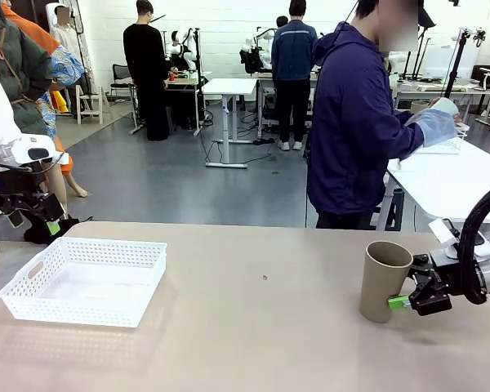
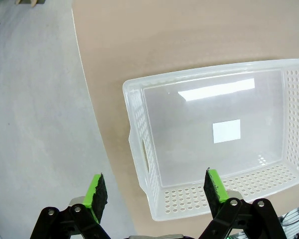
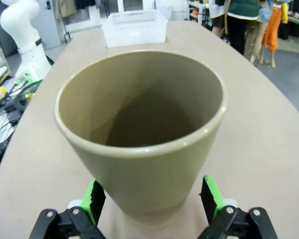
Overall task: Clean and organize the cups into the basket.
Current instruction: Pick up the Organizing basket and move it to the center of the table, then pick up the Reusable plastic cup from the right side of the table and place it inside the Organizing basket.
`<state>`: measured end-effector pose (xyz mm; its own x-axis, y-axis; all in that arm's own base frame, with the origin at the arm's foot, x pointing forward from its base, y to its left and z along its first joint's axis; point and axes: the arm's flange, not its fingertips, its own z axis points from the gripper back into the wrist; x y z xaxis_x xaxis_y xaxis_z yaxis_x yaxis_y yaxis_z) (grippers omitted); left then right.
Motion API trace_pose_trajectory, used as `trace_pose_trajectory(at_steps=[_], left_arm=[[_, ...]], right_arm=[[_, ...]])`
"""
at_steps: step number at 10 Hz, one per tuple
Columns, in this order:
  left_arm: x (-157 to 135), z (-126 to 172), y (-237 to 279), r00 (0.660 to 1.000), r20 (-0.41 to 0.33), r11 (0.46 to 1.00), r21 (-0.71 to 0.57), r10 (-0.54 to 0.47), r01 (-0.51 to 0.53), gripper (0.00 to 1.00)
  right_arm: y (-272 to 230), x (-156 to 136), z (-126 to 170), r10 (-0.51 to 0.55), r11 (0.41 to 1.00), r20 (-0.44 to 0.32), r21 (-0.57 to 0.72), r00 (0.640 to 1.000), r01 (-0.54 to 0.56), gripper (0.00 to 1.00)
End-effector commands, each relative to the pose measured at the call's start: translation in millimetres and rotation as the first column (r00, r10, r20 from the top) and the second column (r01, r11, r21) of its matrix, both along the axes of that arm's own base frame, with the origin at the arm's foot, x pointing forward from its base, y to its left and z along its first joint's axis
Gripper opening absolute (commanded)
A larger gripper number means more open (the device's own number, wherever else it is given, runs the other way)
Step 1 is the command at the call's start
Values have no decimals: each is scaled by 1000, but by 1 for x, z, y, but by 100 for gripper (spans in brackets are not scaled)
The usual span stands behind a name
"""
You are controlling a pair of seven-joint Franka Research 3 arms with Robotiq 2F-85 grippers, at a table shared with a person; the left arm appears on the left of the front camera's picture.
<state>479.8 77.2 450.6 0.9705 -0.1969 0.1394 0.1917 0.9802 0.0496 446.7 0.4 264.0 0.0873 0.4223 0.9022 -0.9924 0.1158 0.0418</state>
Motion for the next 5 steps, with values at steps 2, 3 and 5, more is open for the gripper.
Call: trace_pose_trajectory(at_steps=[2,3,5], left_arm=[[3,-13,3,999,-40,1000,5,-2,3,100],[3,-15,3,999,-46,1000,4,-3,3,100],[0,-22,4,999,-53,1000,-3,-1,1,100]], right_arm=[[10,9,-7,0,1000,28,11,1000,0,100],[13,10,-9,5,1000,26,10,1000,-5,100],[17,13,-10,4,1000,27,10,1000,-4,100]])
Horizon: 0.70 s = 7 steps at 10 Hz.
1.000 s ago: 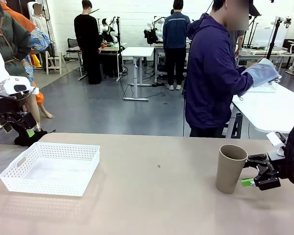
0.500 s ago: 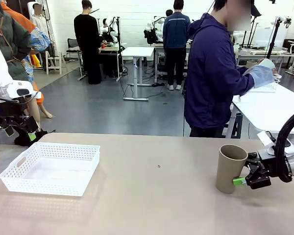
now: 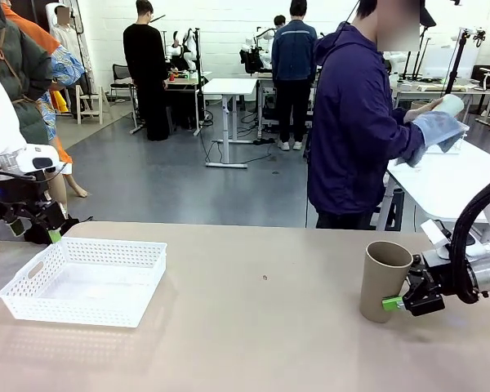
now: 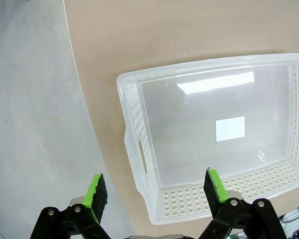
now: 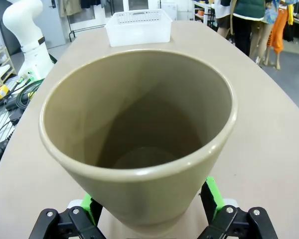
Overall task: Clean and organize the cups into the basket.
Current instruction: Pick up the Organizing basket and move it to the center of the table, then pick up the Reusable plastic cup from the right side of the table and place it inside the Organizing basket.
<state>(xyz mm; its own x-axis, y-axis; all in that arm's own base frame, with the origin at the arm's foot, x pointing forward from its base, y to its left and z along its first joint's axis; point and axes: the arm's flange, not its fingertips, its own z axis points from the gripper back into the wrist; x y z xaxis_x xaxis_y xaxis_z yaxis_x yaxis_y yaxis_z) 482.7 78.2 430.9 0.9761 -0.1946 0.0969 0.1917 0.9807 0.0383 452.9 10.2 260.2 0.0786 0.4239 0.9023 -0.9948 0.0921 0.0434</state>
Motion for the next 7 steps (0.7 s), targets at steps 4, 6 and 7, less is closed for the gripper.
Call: trace_pose_trajectory(at_steps=[4,6,7], left_arm=[[-3,-18,5,999,-32,1000,-10,0,-1,100],[4,-30,5,998,-57,1000,-10,12,-12,100],[7,-36,6,997,-69,1000,-13,15,-16,100]], right_arm=[[13,7,-3,-34,999,32,8,999,33,100],[16,7,-1,-31,999,48,14,998,30,100],[18,7,-1,-29,999,55,16,998,28,100]])
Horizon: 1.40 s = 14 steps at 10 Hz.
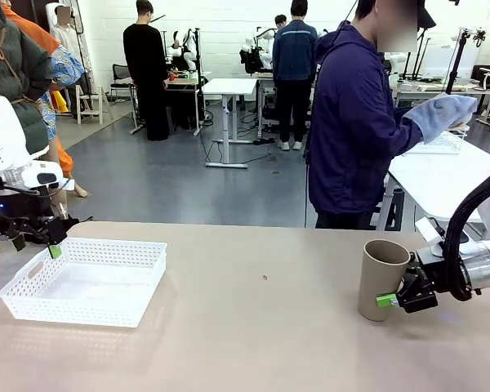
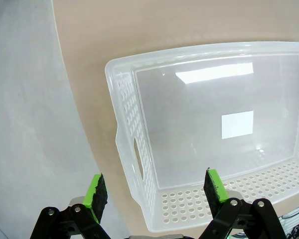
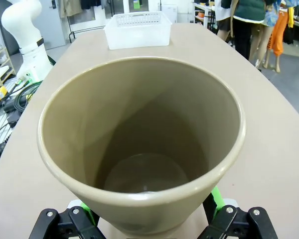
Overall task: Clean and organize the cups into the basket.
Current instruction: Pick up the Organizing basket and move it to the center of the table, then pick up the Reusable plastic cup from the right side of the table and place it inside the Organizing basket.
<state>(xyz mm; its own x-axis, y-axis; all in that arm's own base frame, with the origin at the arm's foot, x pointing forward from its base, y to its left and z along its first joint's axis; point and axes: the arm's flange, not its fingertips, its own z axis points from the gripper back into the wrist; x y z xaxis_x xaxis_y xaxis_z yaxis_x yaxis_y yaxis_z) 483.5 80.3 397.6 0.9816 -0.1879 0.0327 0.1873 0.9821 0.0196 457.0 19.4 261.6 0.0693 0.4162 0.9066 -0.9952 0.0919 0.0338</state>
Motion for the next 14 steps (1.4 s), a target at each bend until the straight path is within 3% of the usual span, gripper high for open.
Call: trace_pose_trajectory(at_steps=[1,6,7,8,9,10,11,13,14], left_arm=[[10,-8,4,1000,-11,1000,-13,9,-10,100],[27,-25,8,999,-45,999,-31,27,-28,100],[26,-25,9,999,-46,1000,-27,15,-16,42],[26,-26,10,999,-48,1000,-24,13,-14,42],[26,-26,10,999,-49,1000,-23,12,-13,0],[26,-26,9,999,-49,1000,-20,11,-12,38],[26,-26,9,999,-49,1000,-18,8,-8,0],[24,-25,9,999,-50,1000,-14,3,-4,0],[24,-25,10,999,-52,1000,-12,4,-4,0]], right_arm=[[11,3,-1,-28,1000,52,9,998,28,100],[14,2,1,-17,1000,81,18,997,16,100],[14,1,0,0,1000,96,12,995,-1,43],[14,1,0,-1,1000,98,16,995,-1,42],[13,1,1,-3,1000,98,19,995,1,0],[13,1,1,-2,1000,99,19,995,0,37],[12,1,1,-1,1000,98,19,995,0,0],[11,0,2,-2,1000,97,18,995,0,0],[11,0,2,-3,1000,95,18,995,2,26]])
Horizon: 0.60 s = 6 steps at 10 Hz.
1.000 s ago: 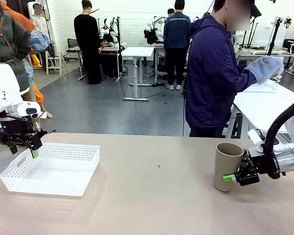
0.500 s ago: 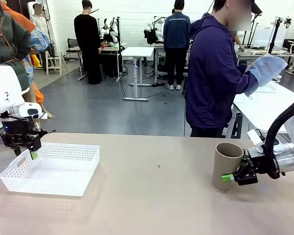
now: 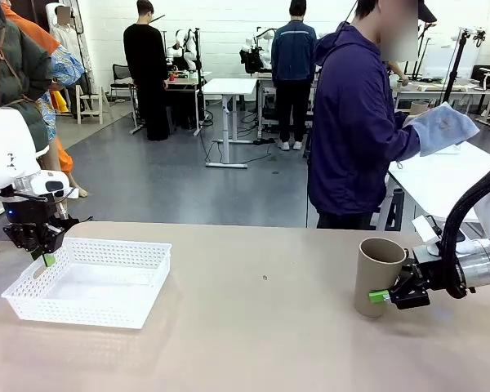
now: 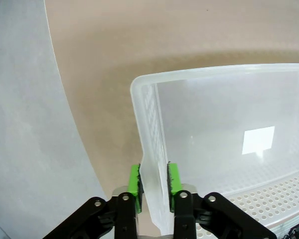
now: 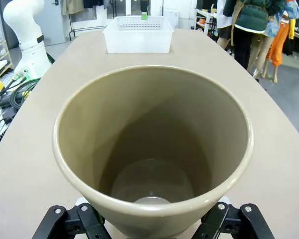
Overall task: Clean and organize the cups into the basket.
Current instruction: Pick up the Organizing basket and move it to the center of the table, then pick up the Reusable plastic cup from the right side of the table and place it inside the Organizing basket.
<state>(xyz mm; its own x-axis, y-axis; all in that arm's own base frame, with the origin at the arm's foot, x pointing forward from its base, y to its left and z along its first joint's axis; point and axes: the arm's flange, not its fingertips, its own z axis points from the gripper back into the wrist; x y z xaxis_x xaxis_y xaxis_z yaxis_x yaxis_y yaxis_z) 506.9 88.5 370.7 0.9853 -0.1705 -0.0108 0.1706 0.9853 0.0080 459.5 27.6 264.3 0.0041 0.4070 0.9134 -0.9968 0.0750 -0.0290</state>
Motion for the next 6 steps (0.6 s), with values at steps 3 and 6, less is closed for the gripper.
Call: trace_pose_trajectory(at_steps=[3,6], left_arm=[[1,2,2,1000,-12,1000,-6,-13,13,0],[0,3,2,1000,-16,1000,-2,-6,6,0]], right_arm=[[2,-3,0,-23,1000,26,7,999,23,26],[0,-4,0,-28,1000,15,7,999,28,0]])
